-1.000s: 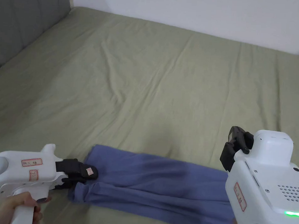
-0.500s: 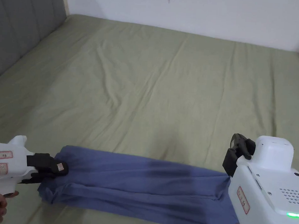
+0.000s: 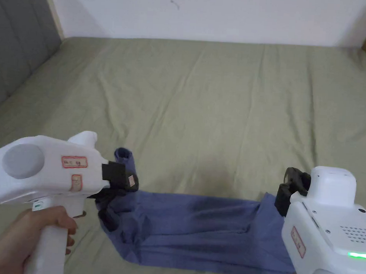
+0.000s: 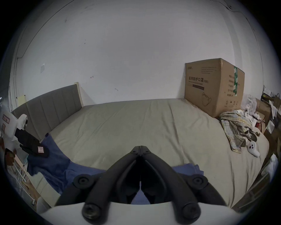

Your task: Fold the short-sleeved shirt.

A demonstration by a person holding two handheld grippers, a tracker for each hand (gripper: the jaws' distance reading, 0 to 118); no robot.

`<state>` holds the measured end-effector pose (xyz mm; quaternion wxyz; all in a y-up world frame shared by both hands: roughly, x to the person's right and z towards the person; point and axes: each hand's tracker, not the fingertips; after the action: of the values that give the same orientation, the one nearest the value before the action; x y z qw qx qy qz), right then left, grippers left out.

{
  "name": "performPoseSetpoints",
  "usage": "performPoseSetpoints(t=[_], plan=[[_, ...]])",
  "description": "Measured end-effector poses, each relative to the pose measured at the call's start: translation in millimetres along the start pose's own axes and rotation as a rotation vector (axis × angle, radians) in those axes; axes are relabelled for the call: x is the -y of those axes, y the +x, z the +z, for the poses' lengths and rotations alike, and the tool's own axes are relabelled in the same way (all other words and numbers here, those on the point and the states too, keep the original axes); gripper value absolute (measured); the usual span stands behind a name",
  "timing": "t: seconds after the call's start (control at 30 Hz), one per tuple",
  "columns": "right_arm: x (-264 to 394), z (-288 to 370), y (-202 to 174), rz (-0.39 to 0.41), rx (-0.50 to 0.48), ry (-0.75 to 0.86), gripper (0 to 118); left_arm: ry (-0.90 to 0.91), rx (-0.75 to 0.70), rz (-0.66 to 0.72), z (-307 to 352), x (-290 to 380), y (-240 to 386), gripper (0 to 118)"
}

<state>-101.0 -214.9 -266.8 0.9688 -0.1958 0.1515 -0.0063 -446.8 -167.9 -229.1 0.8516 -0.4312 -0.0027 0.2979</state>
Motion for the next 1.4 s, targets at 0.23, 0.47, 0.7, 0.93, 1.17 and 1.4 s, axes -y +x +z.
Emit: performPoseSetpoints(t=[0.23, 0.47, 0.7, 0.93, 1.17, 1.4], plan=[[4, 5, 44, -0.075, 0.042, -0.009, 1, -0.131, 0.066, -0.142, -90, 24, 90, 5], [16, 7, 60, -0.024, 0.093, -0.03, 1, -0.262, 0.105, -0.13, -156, 41, 103, 88], [23, 2, 64, -0.028, 0.087, -0.058, 1, -0.185, 0.099, -0.081, -124, 37, 74, 55], [25, 2, 61, -0.03, 0.064, -0.063, 1, -0.186, -0.017, -0.049, -134, 46, 45, 0], [25, 4, 64, -0.036, 0.063, -0.068, 1, -0.285, 0.052, -0.067, -175, 75, 73, 0], [30, 8, 75, -0.054, 0.093, -0.083, 1, -0.337, 0.08, -0.092, -196, 99, 111, 0]])
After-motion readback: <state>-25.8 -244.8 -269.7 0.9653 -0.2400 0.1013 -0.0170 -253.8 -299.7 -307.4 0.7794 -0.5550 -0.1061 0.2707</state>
